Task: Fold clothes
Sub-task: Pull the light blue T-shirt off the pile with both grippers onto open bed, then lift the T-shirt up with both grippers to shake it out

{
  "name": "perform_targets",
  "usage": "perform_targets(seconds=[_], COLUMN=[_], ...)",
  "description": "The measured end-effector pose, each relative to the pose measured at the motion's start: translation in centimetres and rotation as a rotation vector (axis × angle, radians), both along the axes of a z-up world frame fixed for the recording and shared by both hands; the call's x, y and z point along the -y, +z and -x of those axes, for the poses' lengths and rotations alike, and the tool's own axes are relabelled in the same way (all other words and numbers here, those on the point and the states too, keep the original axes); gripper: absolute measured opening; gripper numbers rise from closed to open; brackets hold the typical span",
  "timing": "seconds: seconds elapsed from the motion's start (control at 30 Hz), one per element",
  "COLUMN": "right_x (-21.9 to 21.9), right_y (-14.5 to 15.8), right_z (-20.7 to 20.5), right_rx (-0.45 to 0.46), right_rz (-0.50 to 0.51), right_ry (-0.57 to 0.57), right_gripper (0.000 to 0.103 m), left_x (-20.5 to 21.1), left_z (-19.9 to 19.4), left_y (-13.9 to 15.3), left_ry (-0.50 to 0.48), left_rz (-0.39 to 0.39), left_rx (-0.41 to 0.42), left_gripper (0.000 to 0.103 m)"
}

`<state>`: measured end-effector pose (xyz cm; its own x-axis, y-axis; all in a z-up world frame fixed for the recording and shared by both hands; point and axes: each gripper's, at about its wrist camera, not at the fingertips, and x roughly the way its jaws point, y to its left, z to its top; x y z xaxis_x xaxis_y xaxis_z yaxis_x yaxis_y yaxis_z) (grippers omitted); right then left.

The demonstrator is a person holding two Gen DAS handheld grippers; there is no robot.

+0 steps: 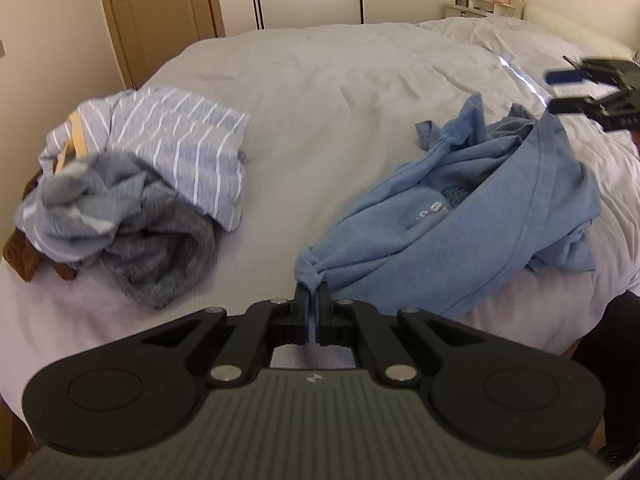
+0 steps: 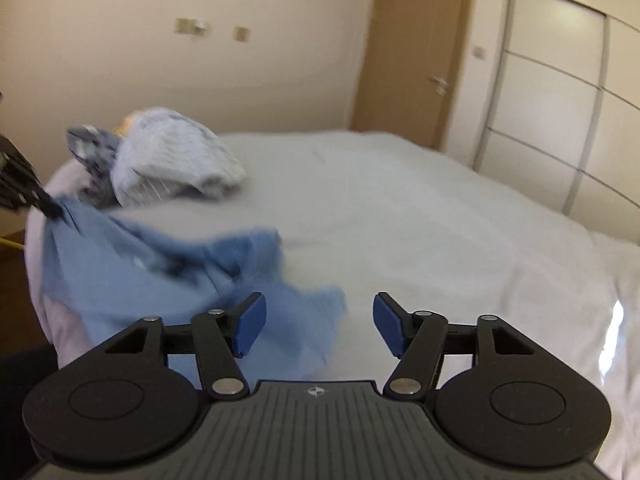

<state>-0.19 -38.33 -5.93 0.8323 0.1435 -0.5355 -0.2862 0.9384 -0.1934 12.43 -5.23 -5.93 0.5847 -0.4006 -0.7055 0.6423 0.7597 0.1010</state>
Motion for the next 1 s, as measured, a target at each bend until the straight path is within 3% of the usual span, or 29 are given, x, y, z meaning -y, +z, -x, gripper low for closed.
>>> perform_targets(seconds=[0.1, 0.13, 0.27, 0.3, 0.37, 0.4, 0.43, 0.6, 0.77, 0.9, 1.0], right_x=[-0.9, -1.3, -2.9, -3.0, -3.0, -3.0, -3.0, -2.4, 0.1, 1.0, 1.9], right_y=[1.1, 1.3, -1.1, -1.6, -2.2, -2.4, -2.1, 2.4, 9.4, 14.2, 17.5], right_z=[-2.6, -3.6, -8.6, -9.4, -10.5, -10.8, -10.5, -6.3, -0.2, 4.7, 8.0], right_rx=[0.032, 0.033, -0.086, -0.112, -0.15, -0.162, -0.148, 0.055, 0.282, 0.454, 0.557], right_rz=[-0.003, -0.002, 0.035, 0.034, 0.008, -0.002, 0.001, 0.076, 0.124, 0.221, 0.24], right_ry=[0.034, 0.047, 0.1, 0.102, 0.099, 0.095, 0.088, -0.007, -0.145, -0.244, -0.32], right_gripper=[0.069, 0.074, 0.076, 0.067, 0.036, 0.013, 0.005, 0.002, 0.002, 0.002, 0.001], left_x=[-0.7, -1.0, -2.1, -2.3, -2.4, -2.3, -2.2, -0.6, 2.4, 4.9, 6.4], left_z=[-0.1, -0.1, -0.1, -0.1, -0.1, 0.0, 0.1, 1.2, 2.8, 4.5, 5.9], left_y=[-0.3, -0.3, -0.1, 0.1, 0.6, 0.9, 1.4, 4.9, 10.7, 15.7, 18.1], left_ry=[0.004, 0.003, -0.003, -0.005, -0.011, -0.016, -0.024, -0.083, -0.175, -0.254, -0.31], left_rz=[0.0, 0.003, 0.02, 0.025, 0.035, 0.042, 0.046, 0.086, 0.139, 0.182, 0.209], left_rx=[0.001, 0.006, 0.026, 0.033, 0.054, 0.068, 0.087, 0.214, 0.384, 0.521, 0.577], left_gripper=[0.0, 0.0, 0.0, 0.0, 0.0, 0.0, 0.0, 0.0, 0.0, 0.0, 0.0])
